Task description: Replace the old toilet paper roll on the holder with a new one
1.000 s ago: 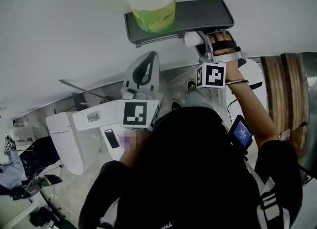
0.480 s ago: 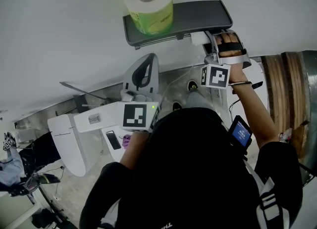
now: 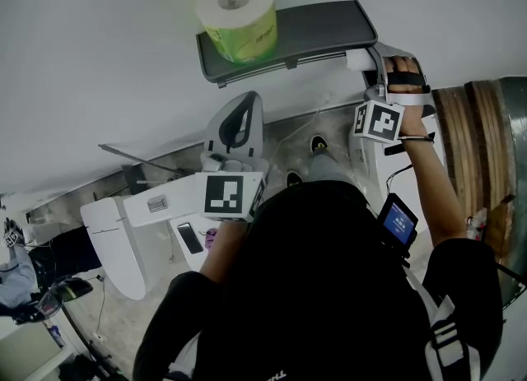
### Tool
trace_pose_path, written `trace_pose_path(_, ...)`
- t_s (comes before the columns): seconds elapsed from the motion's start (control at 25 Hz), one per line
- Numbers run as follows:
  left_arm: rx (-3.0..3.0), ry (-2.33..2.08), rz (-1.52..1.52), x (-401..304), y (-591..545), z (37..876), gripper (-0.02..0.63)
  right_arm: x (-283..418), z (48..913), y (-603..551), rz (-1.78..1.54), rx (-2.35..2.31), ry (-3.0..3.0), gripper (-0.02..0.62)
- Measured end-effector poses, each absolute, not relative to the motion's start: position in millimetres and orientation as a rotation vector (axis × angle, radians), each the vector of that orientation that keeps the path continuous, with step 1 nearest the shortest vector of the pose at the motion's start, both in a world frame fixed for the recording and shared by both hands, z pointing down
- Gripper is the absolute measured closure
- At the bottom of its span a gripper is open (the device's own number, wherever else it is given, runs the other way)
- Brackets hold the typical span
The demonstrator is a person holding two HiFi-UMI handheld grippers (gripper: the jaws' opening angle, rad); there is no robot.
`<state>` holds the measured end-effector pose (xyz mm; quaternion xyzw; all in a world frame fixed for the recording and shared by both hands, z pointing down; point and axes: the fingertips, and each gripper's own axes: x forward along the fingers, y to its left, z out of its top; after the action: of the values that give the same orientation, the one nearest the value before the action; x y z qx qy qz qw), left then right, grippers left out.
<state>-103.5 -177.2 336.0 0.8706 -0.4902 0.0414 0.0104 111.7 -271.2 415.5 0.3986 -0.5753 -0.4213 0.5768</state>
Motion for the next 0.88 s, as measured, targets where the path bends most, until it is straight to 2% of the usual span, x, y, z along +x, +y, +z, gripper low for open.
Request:
trace_pose_path(0.24, 2.727, -1.513, 0.114, -96, -178, 335, 0.584, 162, 402, -271, -0.920, 1.015, -1.285, 0.371)
trace_pose_path(0.44, 2.725, -1.513, 0.097, -96, -178, 336, 0.583, 194, 348, -273, -0.793, 1.267, -1.430, 0.371)
trace_pose_path(0.68, 2.709, -1.513, 0.096, -96, -180, 338, 0.583, 157, 260, -279, -0.540, 1.483, -2.000, 0.371)
trace_pose_path(0.88, 2.702, -1.524, 0.120, -100, -180, 343, 0.584, 102, 221, -283, -0.267, 1.422, -2.486, 0.371)
